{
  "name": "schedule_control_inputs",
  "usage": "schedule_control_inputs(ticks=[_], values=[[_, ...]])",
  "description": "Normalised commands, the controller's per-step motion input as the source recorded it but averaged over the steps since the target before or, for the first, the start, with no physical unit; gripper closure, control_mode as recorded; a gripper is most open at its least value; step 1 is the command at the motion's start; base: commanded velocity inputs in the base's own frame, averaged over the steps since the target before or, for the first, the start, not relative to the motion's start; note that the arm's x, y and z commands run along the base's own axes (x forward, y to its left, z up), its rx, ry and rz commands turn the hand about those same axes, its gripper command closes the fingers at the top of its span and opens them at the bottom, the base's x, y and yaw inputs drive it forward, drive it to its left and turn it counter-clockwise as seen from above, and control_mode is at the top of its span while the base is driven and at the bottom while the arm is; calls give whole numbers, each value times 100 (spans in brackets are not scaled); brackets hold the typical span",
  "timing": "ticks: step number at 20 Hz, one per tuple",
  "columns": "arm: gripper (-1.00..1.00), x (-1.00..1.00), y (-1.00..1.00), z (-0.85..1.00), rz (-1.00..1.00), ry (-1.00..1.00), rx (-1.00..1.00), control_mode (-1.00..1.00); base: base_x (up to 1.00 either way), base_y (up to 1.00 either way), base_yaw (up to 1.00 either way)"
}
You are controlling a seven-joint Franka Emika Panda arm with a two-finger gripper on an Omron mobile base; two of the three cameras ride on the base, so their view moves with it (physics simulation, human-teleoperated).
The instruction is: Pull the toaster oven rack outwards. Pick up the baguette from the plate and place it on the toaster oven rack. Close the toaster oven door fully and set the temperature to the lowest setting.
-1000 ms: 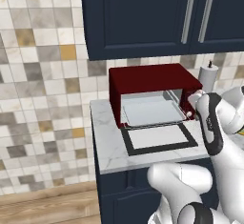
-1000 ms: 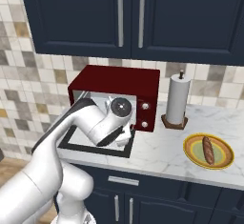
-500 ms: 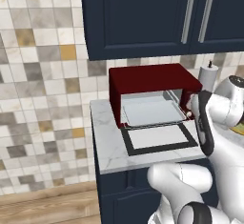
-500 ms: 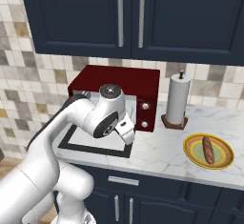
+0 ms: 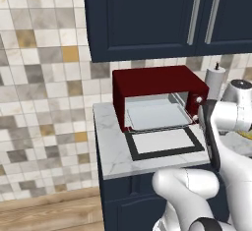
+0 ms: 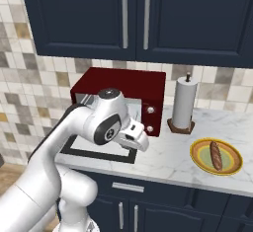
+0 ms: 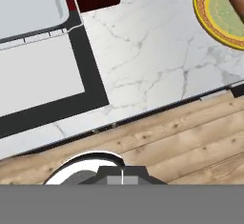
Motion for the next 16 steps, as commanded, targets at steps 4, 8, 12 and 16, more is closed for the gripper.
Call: schedule_control_inputs(ticks=[4, 8, 12, 16], values=[[100, 4, -51, 0, 23, 3, 0, -100, 0, 0, 0], [100, 27, -58, 0, 33, 0, 1, -100, 0, 0, 0], [100, 40, -69, 0, 10, 14, -5, -100, 0, 0, 0], [-100, 40, -76, -1, 8, 14, -1, -100, 0, 0, 0]])
